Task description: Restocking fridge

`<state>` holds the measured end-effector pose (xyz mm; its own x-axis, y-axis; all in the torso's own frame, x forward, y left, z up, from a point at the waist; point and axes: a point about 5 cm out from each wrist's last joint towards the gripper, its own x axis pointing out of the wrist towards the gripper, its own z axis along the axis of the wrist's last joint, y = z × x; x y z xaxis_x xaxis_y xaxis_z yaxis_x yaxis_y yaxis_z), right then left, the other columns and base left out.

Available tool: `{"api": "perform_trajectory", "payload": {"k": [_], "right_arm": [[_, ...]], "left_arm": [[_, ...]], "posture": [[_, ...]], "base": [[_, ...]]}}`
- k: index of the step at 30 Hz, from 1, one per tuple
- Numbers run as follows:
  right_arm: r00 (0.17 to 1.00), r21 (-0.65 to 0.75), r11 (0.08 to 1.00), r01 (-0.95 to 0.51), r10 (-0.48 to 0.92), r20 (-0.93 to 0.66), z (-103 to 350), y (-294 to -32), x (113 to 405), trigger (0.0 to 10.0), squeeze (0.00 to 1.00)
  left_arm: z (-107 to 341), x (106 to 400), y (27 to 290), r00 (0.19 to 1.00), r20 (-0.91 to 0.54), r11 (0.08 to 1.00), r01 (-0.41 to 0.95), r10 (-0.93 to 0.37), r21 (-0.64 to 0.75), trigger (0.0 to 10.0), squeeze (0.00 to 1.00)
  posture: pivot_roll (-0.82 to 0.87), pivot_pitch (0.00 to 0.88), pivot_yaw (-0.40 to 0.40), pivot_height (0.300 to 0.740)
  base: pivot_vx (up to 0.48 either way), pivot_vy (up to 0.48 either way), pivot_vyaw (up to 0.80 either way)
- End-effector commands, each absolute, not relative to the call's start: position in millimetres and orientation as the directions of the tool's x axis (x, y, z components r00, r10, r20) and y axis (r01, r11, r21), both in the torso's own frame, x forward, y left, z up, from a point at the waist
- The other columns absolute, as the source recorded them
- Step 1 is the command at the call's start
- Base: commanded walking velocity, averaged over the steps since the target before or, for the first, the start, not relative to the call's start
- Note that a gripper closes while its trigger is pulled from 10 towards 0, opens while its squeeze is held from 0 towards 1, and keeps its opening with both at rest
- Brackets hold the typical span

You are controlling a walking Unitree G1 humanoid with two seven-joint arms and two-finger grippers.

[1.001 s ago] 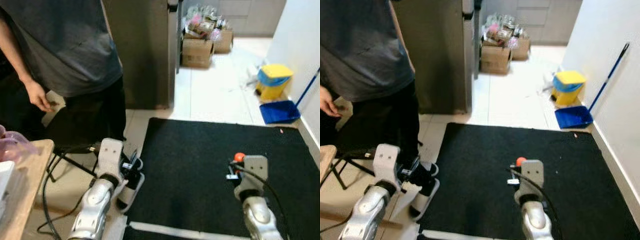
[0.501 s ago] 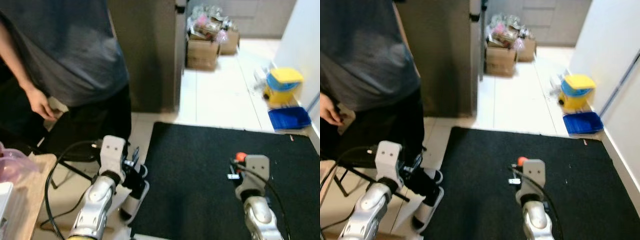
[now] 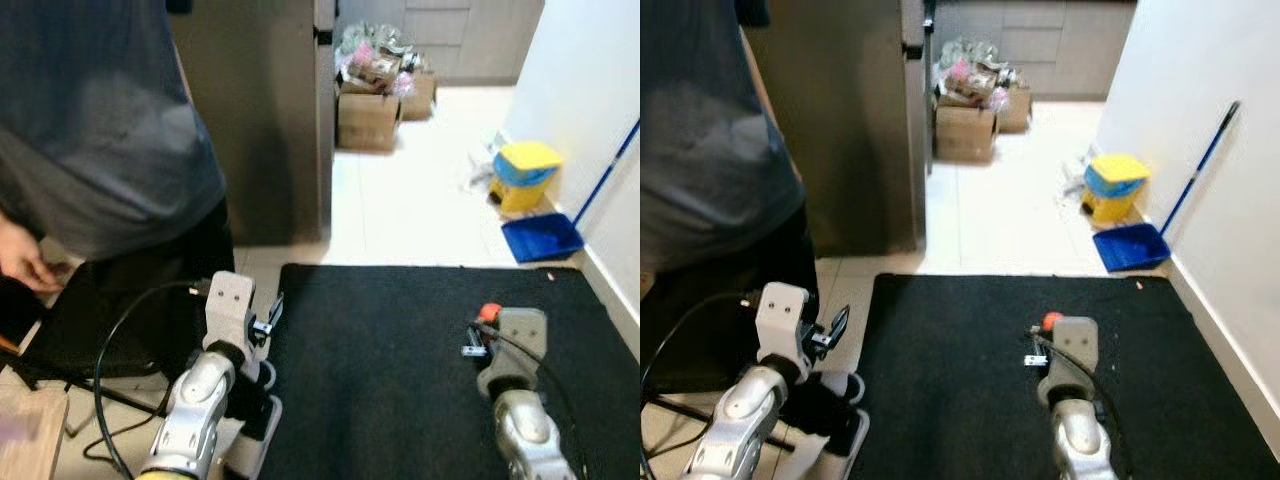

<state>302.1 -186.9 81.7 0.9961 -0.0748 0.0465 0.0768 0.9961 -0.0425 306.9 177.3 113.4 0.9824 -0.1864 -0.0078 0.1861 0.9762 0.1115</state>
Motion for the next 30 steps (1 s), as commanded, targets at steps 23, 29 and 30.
{"api": "perform_trajectory", "payload": {"k": [23, 29, 30], "right_arm": [[0.997, -0.038, 0.997, 0.072, -0.071, 0.022, 75.4, -185.4, 299.2, 10.0, 0.0], [0.997, -0.037, 0.997, 0.074, -0.073, 0.02, 75.1, -185.5, 299.2, 10.0, 0.0], [0.997, -0.036, 0.997, 0.074, -0.074, 0.02, 75.0, -185.4, 299.1, 10.0, 0.0]], "left_arm": [[108.6, 306.5, 175.4, 0.981, -0.024, 0.976, 0.193, -0.191, 0.102, 10.0, 0.0], [108.8, 306.7, 175.1, 0.981, -0.023, 0.976, 0.194, -0.193, 0.102, 10.0, 0.0], [108.8, 306.7, 175.1, 0.981, -0.022, 0.976, 0.195, -0.193, 0.102, 10.0, 0.0]], "posture": [[-0.07, 0.121, 0.042, 0.74], [-0.07, 0.123, 0.042, 0.74], [-0.07, 0.124, 0.043, 0.74]], "base": [[0.281, 0.0, -0.46], [0.279, 0.0, -0.43], [0.285, 0.0, -0.43]]}}
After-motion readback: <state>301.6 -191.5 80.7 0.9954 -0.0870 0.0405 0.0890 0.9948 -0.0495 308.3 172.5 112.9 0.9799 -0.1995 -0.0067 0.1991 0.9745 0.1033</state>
